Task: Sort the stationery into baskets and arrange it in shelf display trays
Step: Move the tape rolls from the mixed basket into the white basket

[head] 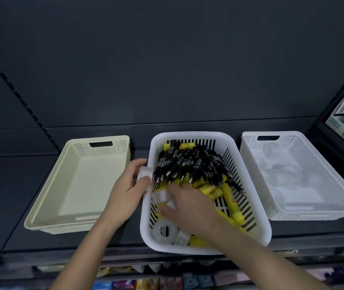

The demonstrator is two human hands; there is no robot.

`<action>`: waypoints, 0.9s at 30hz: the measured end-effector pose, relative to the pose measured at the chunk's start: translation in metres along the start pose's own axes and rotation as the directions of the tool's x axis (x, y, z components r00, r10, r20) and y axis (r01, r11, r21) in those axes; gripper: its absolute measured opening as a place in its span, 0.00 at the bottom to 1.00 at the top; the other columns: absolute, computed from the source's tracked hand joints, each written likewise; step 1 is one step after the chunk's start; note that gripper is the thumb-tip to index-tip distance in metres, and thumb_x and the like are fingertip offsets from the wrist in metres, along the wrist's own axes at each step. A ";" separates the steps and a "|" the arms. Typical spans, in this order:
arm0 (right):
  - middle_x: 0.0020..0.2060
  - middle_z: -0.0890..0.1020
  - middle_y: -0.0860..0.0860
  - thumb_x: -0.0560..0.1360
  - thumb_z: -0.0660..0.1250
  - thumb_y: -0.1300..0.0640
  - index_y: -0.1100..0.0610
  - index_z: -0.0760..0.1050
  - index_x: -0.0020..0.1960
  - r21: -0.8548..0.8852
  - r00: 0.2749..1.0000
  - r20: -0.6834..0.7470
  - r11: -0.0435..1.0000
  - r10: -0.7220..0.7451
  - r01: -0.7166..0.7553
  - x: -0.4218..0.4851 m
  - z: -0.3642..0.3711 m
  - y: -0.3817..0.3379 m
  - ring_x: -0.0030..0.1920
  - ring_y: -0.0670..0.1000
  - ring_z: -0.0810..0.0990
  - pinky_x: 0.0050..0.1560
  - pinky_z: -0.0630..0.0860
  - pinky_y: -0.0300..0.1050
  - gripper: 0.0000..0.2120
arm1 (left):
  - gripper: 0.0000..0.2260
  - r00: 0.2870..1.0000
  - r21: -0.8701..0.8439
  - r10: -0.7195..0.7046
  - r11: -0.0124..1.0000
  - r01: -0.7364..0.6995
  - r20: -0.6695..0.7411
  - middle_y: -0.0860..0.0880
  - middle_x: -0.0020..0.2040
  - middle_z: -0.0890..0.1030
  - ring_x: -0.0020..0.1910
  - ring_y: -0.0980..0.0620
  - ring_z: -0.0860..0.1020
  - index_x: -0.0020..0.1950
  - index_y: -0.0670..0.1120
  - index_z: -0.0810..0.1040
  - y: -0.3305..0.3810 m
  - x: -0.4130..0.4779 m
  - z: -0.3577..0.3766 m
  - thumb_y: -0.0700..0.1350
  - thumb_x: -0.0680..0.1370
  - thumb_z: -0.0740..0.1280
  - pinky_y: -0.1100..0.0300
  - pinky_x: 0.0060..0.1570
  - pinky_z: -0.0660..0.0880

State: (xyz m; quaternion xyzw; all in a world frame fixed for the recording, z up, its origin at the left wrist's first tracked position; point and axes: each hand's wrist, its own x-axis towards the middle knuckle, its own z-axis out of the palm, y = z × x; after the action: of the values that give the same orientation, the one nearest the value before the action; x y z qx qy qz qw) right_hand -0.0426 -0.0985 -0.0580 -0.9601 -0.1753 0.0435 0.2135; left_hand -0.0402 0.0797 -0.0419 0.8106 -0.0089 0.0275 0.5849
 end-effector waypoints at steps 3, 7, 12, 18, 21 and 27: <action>0.42 0.73 0.48 0.72 0.63 0.38 0.51 0.70 0.54 0.028 0.999 -0.024 0.999 -0.021 0.021 0.000 -0.004 0.000 0.42 0.52 0.75 0.36 0.73 0.45 0.19 | 0.16 1.000 0.026 0.012 1.000 -0.013 0.018 0.60 0.55 0.79 0.53 0.53 0.80 0.60 0.63 0.73 0.001 -0.001 0.001 0.52 0.73 0.59 0.47 0.54 0.76; 0.43 0.73 0.48 0.73 0.65 0.42 0.48 0.72 0.59 0.109 0.999 -0.053 0.994 0.001 0.004 -0.008 -0.010 0.004 0.42 0.51 0.75 0.39 0.73 0.45 0.18 | 0.16 0.999 0.023 0.013 1.000 -0.014 0.034 0.56 0.54 0.80 0.53 0.53 0.80 0.62 0.59 0.74 0.002 -0.001 0.003 0.53 0.74 0.60 0.50 0.52 0.76; 0.46 0.75 0.48 0.73 0.66 0.44 0.49 0.76 0.57 0.209 0.993 -0.113 0.978 0.031 -0.007 -0.019 -0.016 0.005 0.43 0.49 0.75 0.43 0.75 0.45 0.15 | 0.18 0.998 0.092 0.054 0.994 -0.056 0.033 0.60 0.43 0.77 0.42 0.65 0.75 0.63 0.56 0.75 0.005 0.000 0.005 0.54 0.74 0.63 0.66 0.42 0.69; 0.45 0.78 0.44 0.72 0.69 0.45 0.47 0.78 0.48 0.379 0.988 -0.135 0.925 0.077 -0.021 -0.029 -0.038 0.024 0.45 0.40 0.75 0.41 0.71 0.30 0.09 | 0.13 0.994 0.136 0.088 0.986 -0.096 0.065 0.57 0.39 0.75 0.34 0.65 0.75 0.61 0.56 0.76 0.019 0.001 0.020 0.45 0.78 0.67 0.73 0.34 0.69; 0.43 0.79 0.41 0.70 0.71 0.44 0.47 0.78 0.46 0.480 0.985 -0.134 0.876 0.112 -0.034 -0.036 -0.055 0.038 0.45 0.37 0.76 0.41 0.72 0.30 0.09 | 0.13 0.990 0.148 0.113 0.981 -0.125 0.086 0.58 0.33 0.71 0.30 0.64 0.73 0.61 0.56 0.76 0.034 0.002 0.037 0.45 0.77 0.68 0.70 0.32 0.68; 0.41 0.81 0.39 0.69 0.71 0.43 0.44 0.78 0.45 0.564 0.940 -0.235 0.822 0.246 -0.074 -0.050 -0.096 0.082 0.43 0.36 0.78 0.40 0.72 0.27 0.08 | 0.15 0.976 0.207 0.170 0.959 -0.195 0.133 0.59 0.38 0.73 0.37 0.62 0.74 0.61 0.58 0.75 0.062 0.010 0.079 0.47 0.76 0.69 0.71 0.36 0.67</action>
State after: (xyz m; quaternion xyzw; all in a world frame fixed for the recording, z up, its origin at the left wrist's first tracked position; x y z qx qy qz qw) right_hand -0.0476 -0.2238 -0.0054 -0.8654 -0.0391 -0.0354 0.4983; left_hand -0.0306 -0.0140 -0.0075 0.8660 -0.1140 0.0358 0.4856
